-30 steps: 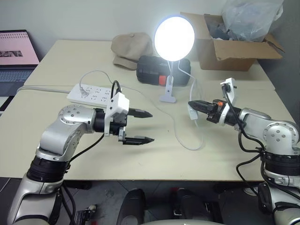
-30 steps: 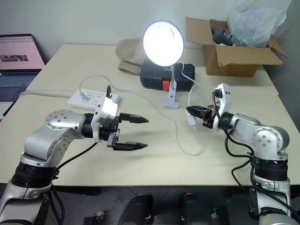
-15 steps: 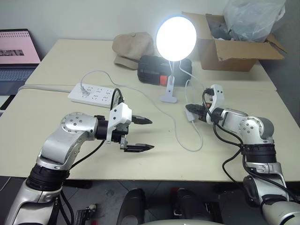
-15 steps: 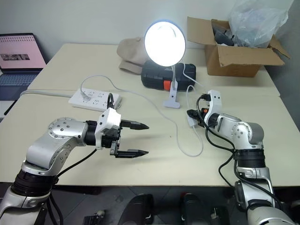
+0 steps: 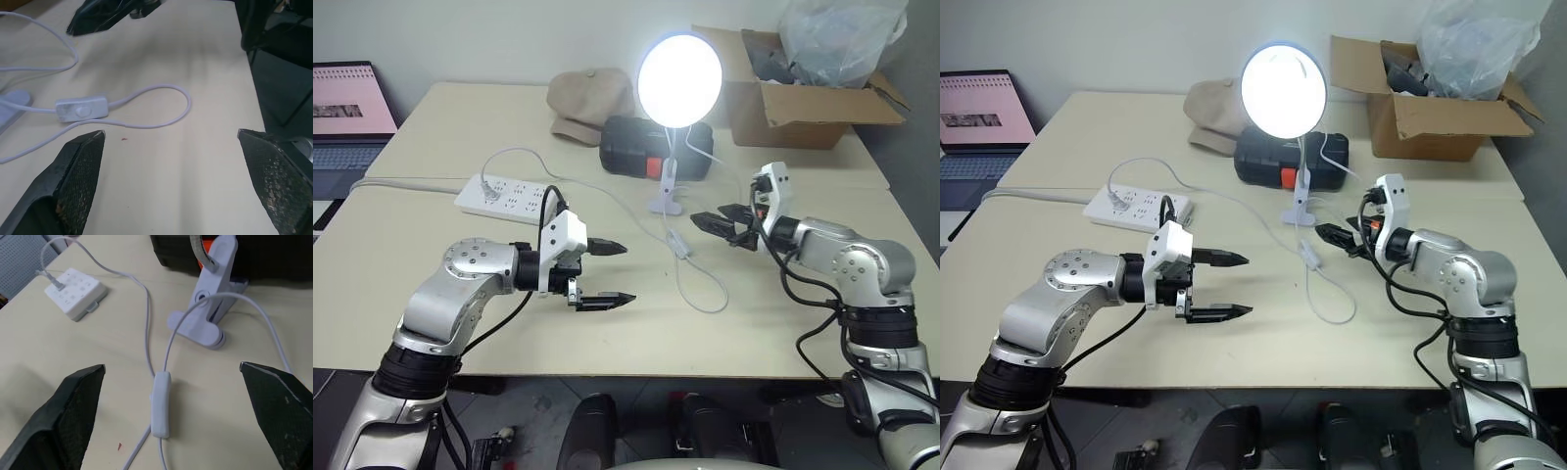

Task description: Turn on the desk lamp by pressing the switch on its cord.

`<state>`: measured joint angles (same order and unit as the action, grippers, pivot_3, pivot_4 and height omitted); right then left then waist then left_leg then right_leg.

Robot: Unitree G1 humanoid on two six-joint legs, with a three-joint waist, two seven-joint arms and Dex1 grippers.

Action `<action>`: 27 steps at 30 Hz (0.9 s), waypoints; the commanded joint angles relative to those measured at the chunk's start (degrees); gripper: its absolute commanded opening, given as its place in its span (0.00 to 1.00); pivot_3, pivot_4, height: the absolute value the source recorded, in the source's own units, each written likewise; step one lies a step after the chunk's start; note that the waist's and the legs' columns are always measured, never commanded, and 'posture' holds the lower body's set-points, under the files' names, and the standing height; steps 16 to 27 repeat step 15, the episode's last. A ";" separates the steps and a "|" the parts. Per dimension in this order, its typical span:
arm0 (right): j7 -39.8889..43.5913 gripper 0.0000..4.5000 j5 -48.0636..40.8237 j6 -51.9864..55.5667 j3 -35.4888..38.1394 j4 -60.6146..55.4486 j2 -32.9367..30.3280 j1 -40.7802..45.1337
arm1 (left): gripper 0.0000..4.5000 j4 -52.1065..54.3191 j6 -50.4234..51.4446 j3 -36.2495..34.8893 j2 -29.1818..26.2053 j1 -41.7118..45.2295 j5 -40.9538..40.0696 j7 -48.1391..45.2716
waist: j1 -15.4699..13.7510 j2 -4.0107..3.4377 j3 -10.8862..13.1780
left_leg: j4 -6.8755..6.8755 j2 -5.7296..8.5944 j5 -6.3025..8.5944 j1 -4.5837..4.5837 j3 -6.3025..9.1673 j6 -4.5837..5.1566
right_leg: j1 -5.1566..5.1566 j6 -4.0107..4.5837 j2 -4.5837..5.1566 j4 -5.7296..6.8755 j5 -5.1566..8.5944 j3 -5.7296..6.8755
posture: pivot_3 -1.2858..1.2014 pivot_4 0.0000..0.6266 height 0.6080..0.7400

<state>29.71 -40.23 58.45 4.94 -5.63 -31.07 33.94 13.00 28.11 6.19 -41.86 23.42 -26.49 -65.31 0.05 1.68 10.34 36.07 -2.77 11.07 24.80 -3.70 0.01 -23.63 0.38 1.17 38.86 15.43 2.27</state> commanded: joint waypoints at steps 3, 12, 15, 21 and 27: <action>16.43 0.99 0.60 -7.37 0.07 -10.50 -12.80 -4.61 | 1.00 1.44 1.59 -4.57 -1.44 -0.50 -0.84 3.05 | -0.06 -0.01 0.01 | 0.00 0.00 0.01 0.01 -0.01 0.00 | 0.00 -0.01 0.01 -0.05 0.01 0.00 | 0.52 0.24 1.00; 29.22 0.99 3.20 -15.95 2.09 -14.35 -25.67 -10.18 | 1.00 1.91 2.49 -6.99 -4.99 -2.40 -1.84 0.96 | 0.07 0.00 0.02 | 0.00 -0.03 0.01 -0.09 0.05 0.00 | 0.04 -0.01 0.01 0.00 0.02 0.03 | 0.52 0.24 1.00; 29.41 0.99 3.91 -17.20 1.66 -14.01 -25.70 -10.25 | 1.00 1.84 2.42 -7.02 -5.39 -2.67 -2.35 -0.17 | 0.01 0.00 0.02 | 0.02 -0.01 0.01 -0.08 0.05 0.00 | 0.05 -0.01 0.04 0.00 0.02 0.04 | 0.52 0.24 1.00; 29.41 0.99 3.91 -17.20 1.66 -14.01 -25.70 -10.25 | 1.00 1.84 2.42 -7.02 -5.39 -2.67 -2.35 -0.17 | 0.01 0.00 0.02 | 0.02 -0.01 0.01 -0.08 0.05 0.00 | 0.05 -0.01 0.04 0.00 0.02 0.04 | 0.52 0.24 1.00; 29.41 0.99 3.91 -17.20 1.66 -14.01 -25.70 -10.25 | 1.00 1.84 2.42 -7.02 -5.39 -2.67 -2.35 -0.17 | 0.01 0.00 0.02 | 0.02 -0.01 0.01 -0.08 0.05 0.00 | 0.05 -0.01 0.04 0.00 0.02 0.04 | 0.52 0.24 1.00</action>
